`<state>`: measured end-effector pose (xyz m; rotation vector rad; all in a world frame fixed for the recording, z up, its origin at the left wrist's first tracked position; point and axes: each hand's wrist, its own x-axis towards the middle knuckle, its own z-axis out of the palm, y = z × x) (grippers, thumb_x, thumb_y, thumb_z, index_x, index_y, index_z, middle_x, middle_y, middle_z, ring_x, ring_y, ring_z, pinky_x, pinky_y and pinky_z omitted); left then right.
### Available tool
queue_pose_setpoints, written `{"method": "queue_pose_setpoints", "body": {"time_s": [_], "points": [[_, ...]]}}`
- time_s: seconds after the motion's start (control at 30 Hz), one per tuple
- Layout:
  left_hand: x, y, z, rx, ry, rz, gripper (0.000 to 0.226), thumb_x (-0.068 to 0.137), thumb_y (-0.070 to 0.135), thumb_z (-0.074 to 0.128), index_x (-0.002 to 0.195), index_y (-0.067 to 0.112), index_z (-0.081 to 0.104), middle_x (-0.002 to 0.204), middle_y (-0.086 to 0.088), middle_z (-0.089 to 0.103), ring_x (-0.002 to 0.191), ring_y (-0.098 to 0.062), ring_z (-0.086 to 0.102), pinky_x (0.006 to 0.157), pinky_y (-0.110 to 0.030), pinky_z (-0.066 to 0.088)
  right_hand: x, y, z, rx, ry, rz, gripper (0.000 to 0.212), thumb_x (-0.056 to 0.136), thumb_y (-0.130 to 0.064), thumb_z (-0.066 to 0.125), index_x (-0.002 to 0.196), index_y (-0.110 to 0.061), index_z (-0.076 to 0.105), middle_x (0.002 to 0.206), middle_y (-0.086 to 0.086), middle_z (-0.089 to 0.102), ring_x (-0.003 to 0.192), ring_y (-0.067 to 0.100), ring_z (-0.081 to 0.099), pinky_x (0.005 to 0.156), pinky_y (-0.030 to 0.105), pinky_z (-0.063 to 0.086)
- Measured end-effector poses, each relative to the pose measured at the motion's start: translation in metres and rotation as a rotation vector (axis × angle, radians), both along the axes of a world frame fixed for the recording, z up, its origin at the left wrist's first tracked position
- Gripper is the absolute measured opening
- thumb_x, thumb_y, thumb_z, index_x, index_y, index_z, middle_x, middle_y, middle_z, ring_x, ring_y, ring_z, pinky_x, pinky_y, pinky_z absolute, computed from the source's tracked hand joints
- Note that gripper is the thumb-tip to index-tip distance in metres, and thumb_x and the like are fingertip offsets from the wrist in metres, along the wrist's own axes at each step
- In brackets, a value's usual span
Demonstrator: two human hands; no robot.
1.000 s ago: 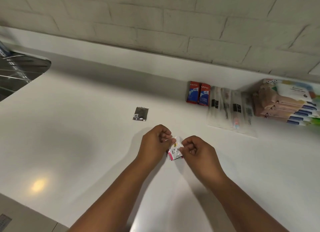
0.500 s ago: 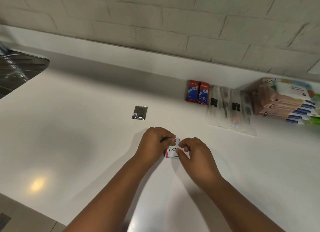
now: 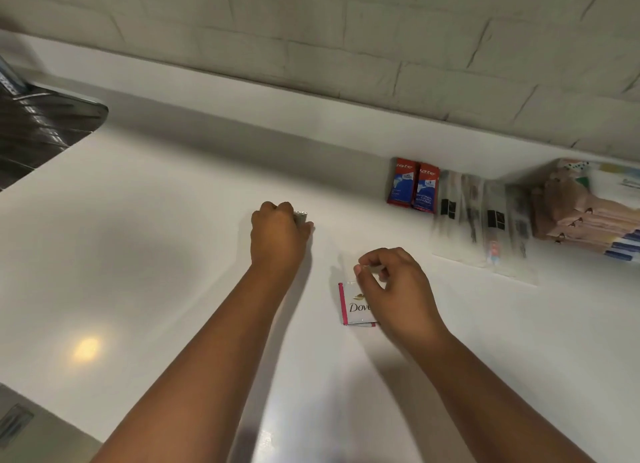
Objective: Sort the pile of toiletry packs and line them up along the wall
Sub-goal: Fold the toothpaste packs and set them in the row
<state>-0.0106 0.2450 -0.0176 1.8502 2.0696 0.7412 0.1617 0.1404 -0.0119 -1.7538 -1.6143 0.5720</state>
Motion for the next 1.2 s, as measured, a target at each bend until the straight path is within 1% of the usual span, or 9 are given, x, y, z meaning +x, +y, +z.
{"method": "queue_pose_setpoints", "body": {"time_s": [0.17,0.4,0.47,0.5,0.53,0.6,0.87,1.0,1.2], "points": [[0.004,0.001,0.000,-0.027,0.149,-0.067,0.027,0.086,0.034,0.062,0.095,0.009,0.066,0.097,-0.007,0.061,0.092,-0.026,0.057,0.071,-0.035,0.050,0.001,0.004,0.000,-0.004,0.018,-0.006,0.009,0.090,-0.031,0.060,0.095,-0.025,0.066,0.097,-0.011,0.059,0.090,0.005,0.053,0.076,0.019,0.041],[0.016,-0.007,0.019,-0.072,0.381,-0.207,0.028,0.094,0.015,0.045,0.066,0.013,0.047,0.062,-0.001,0.043,0.066,-0.023,0.044,0.059,-0.028,0.030,0.003,0.002,0.002,-0.012,0.063,-0.022,0.005,0.090,-0.029,0.060,0.092,-0.026,0.065,0.097,-0.012,0.059,0.089,-0.004,0.052,0.076,0.020,0.042],[0.015,-0.014,0.020,-0.026,0.311,-0.255,0.022,0.091,0.011,0.045,0.072,0.012,0.055,0.066,-0.006,0.051,0.065,-0.021,0.042,0.056,-0.026,0.027,0.002,0.000,0.004,-0.014,0.064,-0.021,0.007,0.091,-0.030,0.059,0.092,-0.026,0.065,0.097,-0.012,0.058,0.089,-0.003,0.053,0.075,0.017,0.042],[0.012,-0.018,0.019,0.018,0.251,-0.263,0.020,0.089,0.010,0.047,0.071,0.012,0.056,0.068,0.007,0.027,0.063,-0.020,0.041,0.052,-0.025,0.025,0.003,-0.001,0.006,-0.018,0.062,-0.020,0.007,0.091,-0.031,0.059,0.093,-0.026,0.065,0.097,-0.012,0.058,0.090,-0.002,0.053,0.073,0.015,0.042],[0.010,-0.023,0.017,0.064,0.165,-0.256,0.022,0.088,0.010,0.049,0.065,0.012,0.051,0.090,-0.012,0.056,0.059,-0.019,0.040,0.048,-0.024,0.023,0.003,-0.002,0.007,-0.023,0.060,-0.021,0.008,0.091,-0.031,0.059,0.094,-0.026,0.065,0.098,-0.012,0.058,0.090,-0.001,0.053,0.072,0.012,0.040],[0.007,-0.034,0.014,0.070,-0.092,-0.219,0.027,0.086,0.017,0.054,0.060,0.009,0.054,0.053,-0.003,0.051,0.054,-0.022,0.046,0.048,-0.026,0.031,0.006,-0.004,0.010,-0.027,0.057,-0.028,0.009,0.091,-0.031,0.059,0.095,-0.026,0.065,0.097,-0.012,0.058,0.090,0.001,0.053,0.069,0.009,0.038],[0.025,-0.091,0.032,-0.308,-1.120,-0.087,0.014,0.086,0.006,0.060,0.082,-0.002,0.071,0.085,-0.020,0.072,0.072,-0.031,0.068,0.075,-0.045,0.059,0.004,-0.007,0.019,-0.141,0.475,-0.092,0.017,0.089,-0.021,0.065,0.105,-0.025,0.062,0.090,-0.005,0.069,0.077,0.000,0.064,0.068,0.020,0.051],[0.030,-0.107,0.028,-0.306,-1.043,-0.095,0.012,0.085,0.008,0.061,0.080,0.001,0.070,0.080,-0.021,0.068,0.063,-0.022,0.063,0.071,-0.042,0.058,0.004,-0.013,0.021,-0.162,0.570,-0.102,0.020,0.085,-0.013,0.069,0.099,-0.025,0.061,0.079,0.004,0.072,0.073,0.017,0.070,0.065,0.029,0.052],[0.027,-0.119,0.010,-0.270,-0.753,-0.089,0.005,0.078,0.014,0.068,0.074,0.015,0.070,0.062,-0.003,0.069,0.057,-0.016,0.064,0.068,-0.037,0.056,0.008,-0.023,0.010,-0.158,0.409,-0.083,0.021,0.083,-0.010,0.070,0.097,-0.023,0.062,0.064,-0.004,0.068,0.056,0.000,0.063,0.052,0.014,0.042]]}}
